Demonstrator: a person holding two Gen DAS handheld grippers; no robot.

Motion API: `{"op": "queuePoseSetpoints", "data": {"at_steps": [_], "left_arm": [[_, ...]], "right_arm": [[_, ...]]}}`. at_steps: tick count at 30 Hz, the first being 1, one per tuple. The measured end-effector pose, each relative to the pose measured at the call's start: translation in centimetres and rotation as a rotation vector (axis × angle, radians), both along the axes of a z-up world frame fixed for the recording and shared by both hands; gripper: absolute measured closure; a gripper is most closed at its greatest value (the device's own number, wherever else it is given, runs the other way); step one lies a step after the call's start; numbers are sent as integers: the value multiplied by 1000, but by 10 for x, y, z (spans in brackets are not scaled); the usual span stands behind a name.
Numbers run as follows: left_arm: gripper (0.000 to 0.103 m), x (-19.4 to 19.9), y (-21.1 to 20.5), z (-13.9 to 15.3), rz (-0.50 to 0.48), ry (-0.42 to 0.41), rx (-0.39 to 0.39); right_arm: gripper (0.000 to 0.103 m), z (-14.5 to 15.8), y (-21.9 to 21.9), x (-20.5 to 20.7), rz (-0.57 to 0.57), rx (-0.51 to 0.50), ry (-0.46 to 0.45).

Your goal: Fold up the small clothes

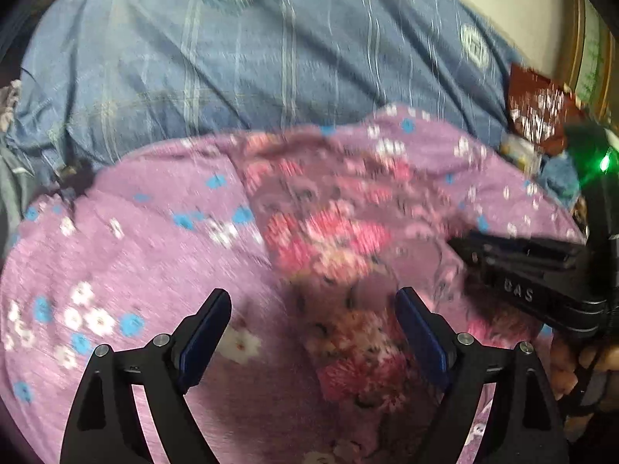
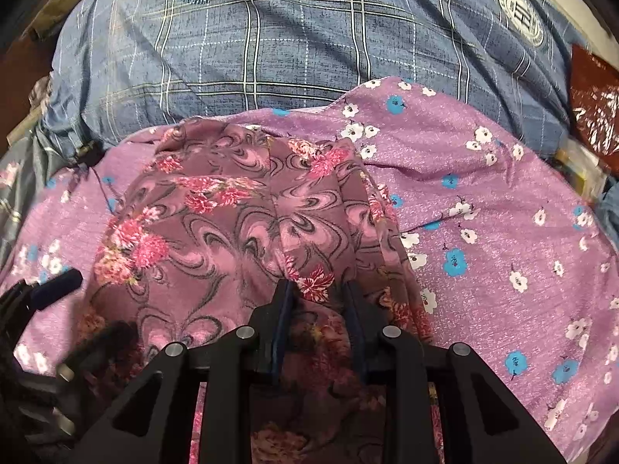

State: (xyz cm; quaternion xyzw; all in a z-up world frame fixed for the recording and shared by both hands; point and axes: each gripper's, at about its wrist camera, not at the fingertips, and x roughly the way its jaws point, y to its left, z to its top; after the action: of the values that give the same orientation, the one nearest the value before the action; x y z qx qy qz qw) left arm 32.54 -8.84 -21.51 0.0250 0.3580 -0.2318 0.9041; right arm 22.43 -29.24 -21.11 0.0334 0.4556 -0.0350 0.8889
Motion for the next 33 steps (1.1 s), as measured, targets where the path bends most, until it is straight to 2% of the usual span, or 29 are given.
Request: {"op": "queuePoseSetpoints", "data": {"at_steps": [3,6,9,10,12,16,20,23,24,26,28,31,33], "left_arm": [[15,1,17,12,54,-51,-34],[15,9,26,3,102,-7,-34],[14,22,21,-18,120,65,33],[14,23,20,-22,125,72,33],[14,22,21,-21,133,77,25],[16,18,21,-12,131,52,23],[16,11,20,1,118,-6,1],[16,6,13,-3,90,-8,28],[16,5,8,-8,74,1,62],[15,7,2,-19,66,10,132],[15,8,3,-18,63,9,112],[15,10,8,-14,67,35,70],[16,6,9,-8,68,11,57]], "right_arm": [[75,12,-19,-5,-29,94,-36],[73,17,-31,-6,-70,101,-63],[72,1,-34,2,-82,132,16],[72,-6,-32,5,-83,130,48],[72,-8,-29,7,-79,108,51],[72,0,-37,5,-93,162,31],[72,16,-36,19,-70,154,-44],[72,15,-32,35,-44,201,-46],[72,9,-29,41,-35,213,-21],[70,-12,-18,57,-22,188,67],[66,-18,-12,60,-24,147,60],[66,-11,-3,57,-23,86,49],[66,-8,0,53,-25,56,42]]}}
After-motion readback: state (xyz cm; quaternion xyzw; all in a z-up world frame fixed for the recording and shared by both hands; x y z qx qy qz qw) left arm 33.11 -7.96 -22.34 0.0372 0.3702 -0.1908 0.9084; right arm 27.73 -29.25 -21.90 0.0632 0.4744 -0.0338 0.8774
